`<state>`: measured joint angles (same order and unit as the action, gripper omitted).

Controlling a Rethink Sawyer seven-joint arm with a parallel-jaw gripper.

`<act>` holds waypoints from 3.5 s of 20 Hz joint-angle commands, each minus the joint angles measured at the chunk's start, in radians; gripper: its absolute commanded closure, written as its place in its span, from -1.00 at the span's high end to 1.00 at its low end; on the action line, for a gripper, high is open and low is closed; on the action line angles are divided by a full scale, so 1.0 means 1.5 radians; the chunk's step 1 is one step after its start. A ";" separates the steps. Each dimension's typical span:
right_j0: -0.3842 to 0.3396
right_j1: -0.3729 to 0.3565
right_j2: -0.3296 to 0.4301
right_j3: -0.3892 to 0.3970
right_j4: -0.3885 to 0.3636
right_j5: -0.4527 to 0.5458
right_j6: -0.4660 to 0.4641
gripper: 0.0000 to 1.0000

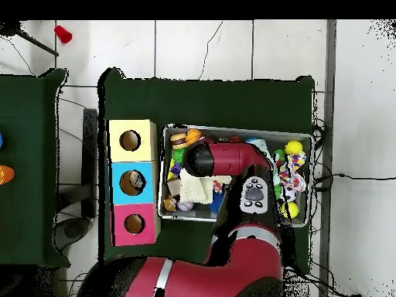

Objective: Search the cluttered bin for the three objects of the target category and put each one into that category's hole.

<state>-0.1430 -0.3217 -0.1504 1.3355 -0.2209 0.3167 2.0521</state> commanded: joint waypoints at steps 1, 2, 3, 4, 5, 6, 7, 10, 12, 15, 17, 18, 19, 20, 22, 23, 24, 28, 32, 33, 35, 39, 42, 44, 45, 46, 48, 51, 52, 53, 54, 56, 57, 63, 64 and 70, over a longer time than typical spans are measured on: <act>0.013 0.051 -0.023 0.018 0.024 0.109 0.093 1.00; 0.014 0.052 -0.024 0.019 0.026 0.105 0.093 1.00; 0.012 0.052 -0.022 0.020 0.029 0.101 0.090 1.00; 0.012 0.053 -0.022 0.021 0.031 0.100 0.088 1.00; 0.012 0.058 -0.022 0.016 0.033 0.097 0.087 1.00; 0.011 0.061 -0.021 0.017 0.035 0.091 0.087 1.00; 0.010 0.065 -0.021 0.014 0.037 0.087 0.087 1.00; 0.009 0.086 -0.021 0.015 0.042 0.066 0.092 1.00; 0.006 0.104 -0.021 0.012 0.044 0.036 0.096 1.00; -0.003 0.125 -0.012 0.005 0.051 0.016 0.095 1.00; -0.004 0.125 -0.010 0.009 0.049 0.003 0.090 1.00; -0.004 0.125 -0.009 0.011 0.050 0.000 0.091 1.00; -0.005 0.124 -0.008 0.012 0.051 -0.002 0.091 1.00; -0.006 0.124 -0.006 0.014 0.052 -0.004 0.092 -1.00; -0.014 0.120 0.005 0.017 0.051 -0.001 0.083 -1.00; -0.016 0.119 0.007 0.017 0.051 0.002 0.079 -1.00; -0.017 0.117 0.010 0.017 0.051 0.009 0.074 -1.00; -0.013 0.111 0.008 0.015 0.048 0.013 0.070 -1.00; -0.005 0.070 0.006 0.039 0.055 0.045 0.069 -1.00; 0.000 0.044 0.005 0.056 0.054 0.058 0.064 -1.00; 0.009 -0.015 0.000 0.085 0.055 0.099 0.050 -1.00; 0.024 -0.099 -0.005 0.118 0.059 0.158 0.031 -1.00; 0.028 -0.122 -0.006 0.114 0.059 0.189 0.023 -1.00; 0.029 -0.126 -0.004 0.111 0.059 0.197 0.025 -1.00; 0.029 -0.127 -0.002 0.111 0.058 0.199 0.027 -1.00; 0.030 -0.129 -0.002 0.112 0.057 0.202 0.030 -1.00; 0.033 -0.128 -0.001 0.114 0.053 0.194 0.038 -1.00; 0.035 -0.128 -0.002 0.115 0.049 0.184 0.048 -1.00; 0.038 -0.132 -0.004 0.118 0.049 0.183 0.051 -1.00; 0.041 -0.141 -0.006 0.123 0.047 0.174 0.055 -1.00; 0.044 -0.149 -0.008 0.128 0.046 0.166 0.058 -1.00; 0.051 -0.166 -0.011 0.139 0.044 0.149 0.065 -1.00; 0.058 -0.174 -0.018 0.140 0.040 0.134 0.072 -1.00; 0.110 -0.187 -0.078 0.126 0.020 0.107 0.107 -1.00; 0.112 -0.188 -0.082 0.124 0.020 0.105 0.105 -1.00; 0.105 -0.232 -0.080 0.134 0.030 0.135 0.068 -1.00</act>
<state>0.0293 -0.6269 -0.2746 1.4618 -0.1667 0.5078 2.0521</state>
